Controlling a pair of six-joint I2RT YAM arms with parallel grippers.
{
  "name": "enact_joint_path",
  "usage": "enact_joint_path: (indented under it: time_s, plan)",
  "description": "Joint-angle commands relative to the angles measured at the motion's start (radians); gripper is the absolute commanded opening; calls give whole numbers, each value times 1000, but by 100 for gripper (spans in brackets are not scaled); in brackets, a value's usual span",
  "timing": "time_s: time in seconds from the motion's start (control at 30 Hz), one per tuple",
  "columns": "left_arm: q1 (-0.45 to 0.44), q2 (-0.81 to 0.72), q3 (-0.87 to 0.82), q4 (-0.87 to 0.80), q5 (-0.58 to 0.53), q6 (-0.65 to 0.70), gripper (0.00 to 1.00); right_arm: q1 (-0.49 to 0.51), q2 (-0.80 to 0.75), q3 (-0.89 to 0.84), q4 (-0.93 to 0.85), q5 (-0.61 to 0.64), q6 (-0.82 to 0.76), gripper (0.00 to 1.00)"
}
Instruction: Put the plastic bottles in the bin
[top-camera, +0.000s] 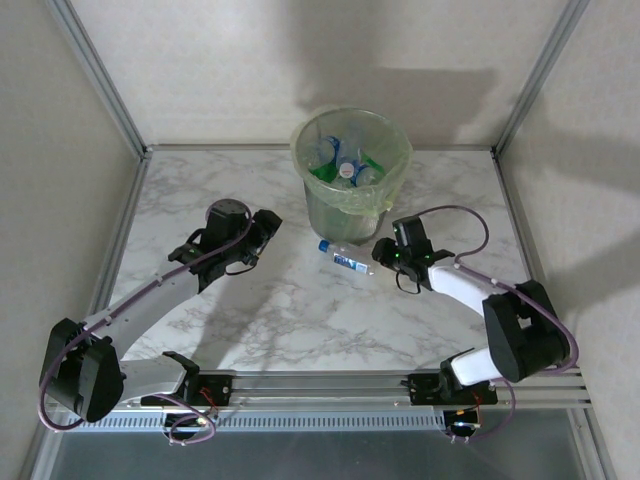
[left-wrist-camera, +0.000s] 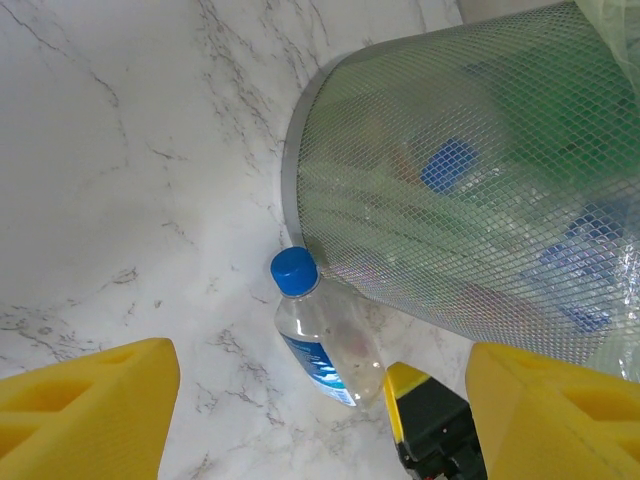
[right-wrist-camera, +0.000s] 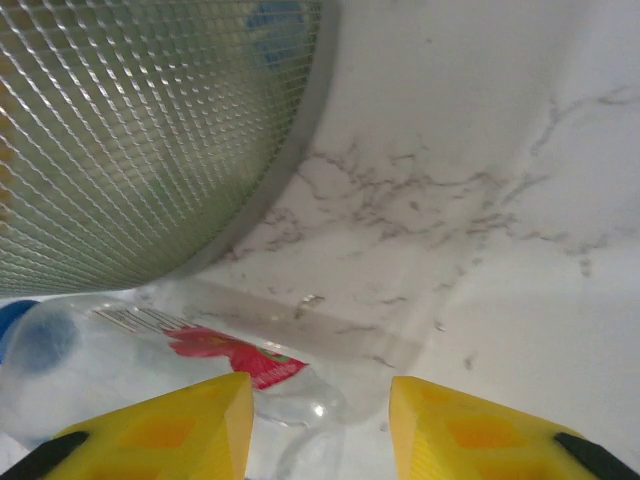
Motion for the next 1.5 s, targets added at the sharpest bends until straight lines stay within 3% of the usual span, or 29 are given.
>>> enact_joint_path:
  time_s: [0.0,0.17,0.57,0.7,0.83,1.0,1.17,1.47]
  plan:
    - [7,-8,-9,2,-13,1,75,-1,29,33,15,-38,7,40]
    - [12,-26,-22,-2,-21,4,76,10,42,22,21,-89,-5,38]
    - [21,-29,-35,13,-17,0,76,148,-83,-62,-28,-42,53,42]
    - [21,-26,-39,18,-14,-3,76,194,-117,-67,-55,-31,61,51]
    - [21,-22,-38,23,-12,-3,76,249,-89,-25,-109,18,25,75]
    - [21,-16,-31,20,-6,-3,76,327,-8,83,-220,151,-62,87]
    - [21,-15,-18,12,-8,3,76,371,66,163,-286,260,-135,92]
    - [31,-46,-42,3,-14,-2,76,408,203,251,-253,268,-204,89]
